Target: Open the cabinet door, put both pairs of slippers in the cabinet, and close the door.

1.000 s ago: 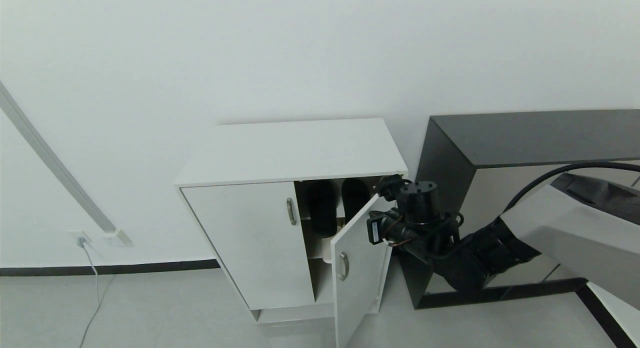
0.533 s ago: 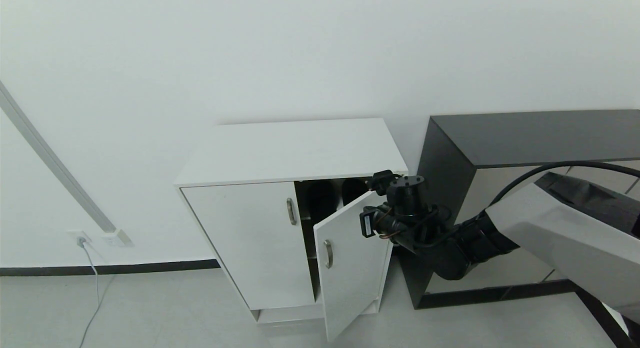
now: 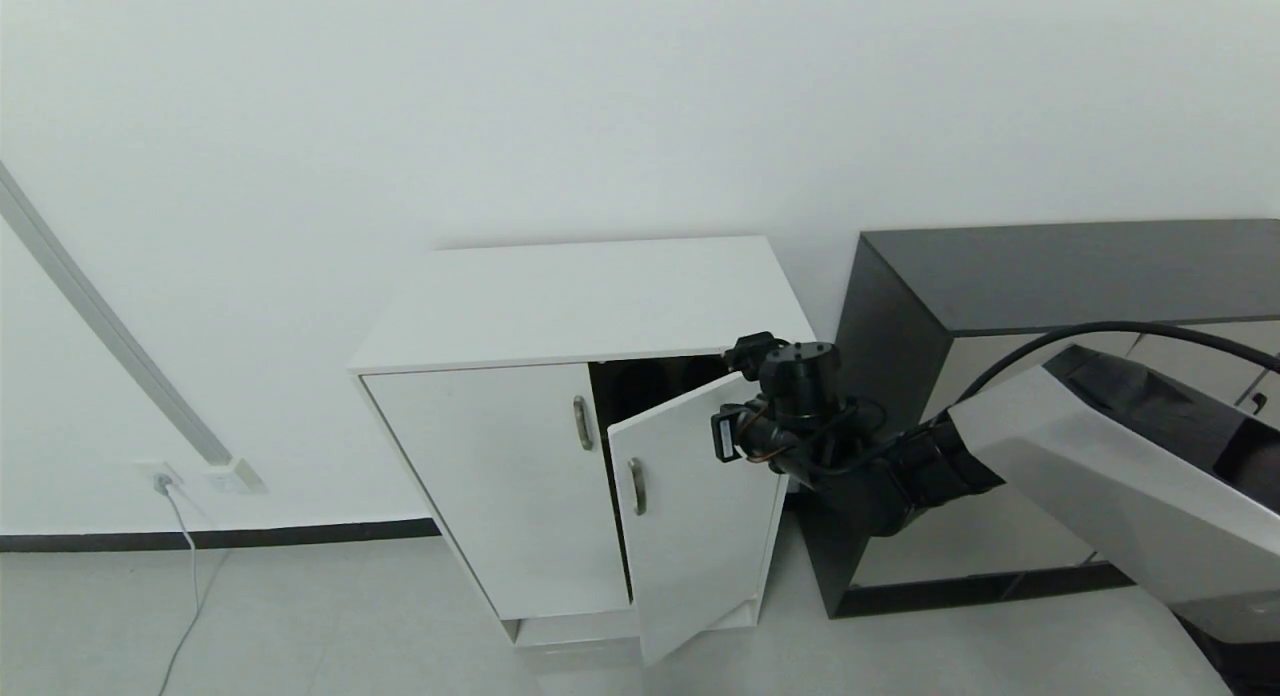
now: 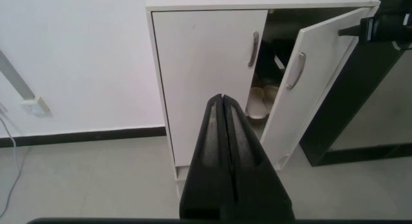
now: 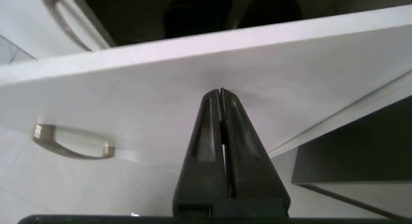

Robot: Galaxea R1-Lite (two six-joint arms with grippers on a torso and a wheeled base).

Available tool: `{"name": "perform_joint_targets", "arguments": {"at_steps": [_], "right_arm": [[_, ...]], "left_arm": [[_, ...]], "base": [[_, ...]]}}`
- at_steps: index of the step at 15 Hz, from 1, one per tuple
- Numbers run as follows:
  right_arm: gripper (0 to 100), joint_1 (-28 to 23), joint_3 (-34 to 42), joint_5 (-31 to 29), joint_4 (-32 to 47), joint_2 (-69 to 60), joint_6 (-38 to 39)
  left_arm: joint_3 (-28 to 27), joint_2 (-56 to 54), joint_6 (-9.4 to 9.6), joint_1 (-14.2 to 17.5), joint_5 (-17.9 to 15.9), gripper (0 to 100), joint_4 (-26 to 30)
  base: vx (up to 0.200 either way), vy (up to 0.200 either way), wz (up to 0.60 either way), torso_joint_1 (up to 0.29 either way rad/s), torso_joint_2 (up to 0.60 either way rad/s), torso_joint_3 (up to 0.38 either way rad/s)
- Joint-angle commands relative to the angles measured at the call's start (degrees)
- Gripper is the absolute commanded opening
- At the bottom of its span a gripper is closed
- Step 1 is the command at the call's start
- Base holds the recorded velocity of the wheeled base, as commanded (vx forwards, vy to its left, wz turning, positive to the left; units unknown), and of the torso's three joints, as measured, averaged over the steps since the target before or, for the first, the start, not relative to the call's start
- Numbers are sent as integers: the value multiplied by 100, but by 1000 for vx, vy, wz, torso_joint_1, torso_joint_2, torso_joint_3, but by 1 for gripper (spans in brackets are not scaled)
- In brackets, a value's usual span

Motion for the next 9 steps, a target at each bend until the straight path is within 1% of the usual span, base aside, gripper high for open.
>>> {"name": "perform_joint_targets", "arguments": {"at_steps": [1,9], "right_arm": [[0,-30,-329,1,138,149,-1],[0,-100,-1506,-17,858,642,-19]], "left_arm": [[0,7,-1,1,4,0,-1],[0,7,-1,1,4,0,-1]], "base": [[0,0,0,0,0,0],[0,0,0,0,0,0]]}}
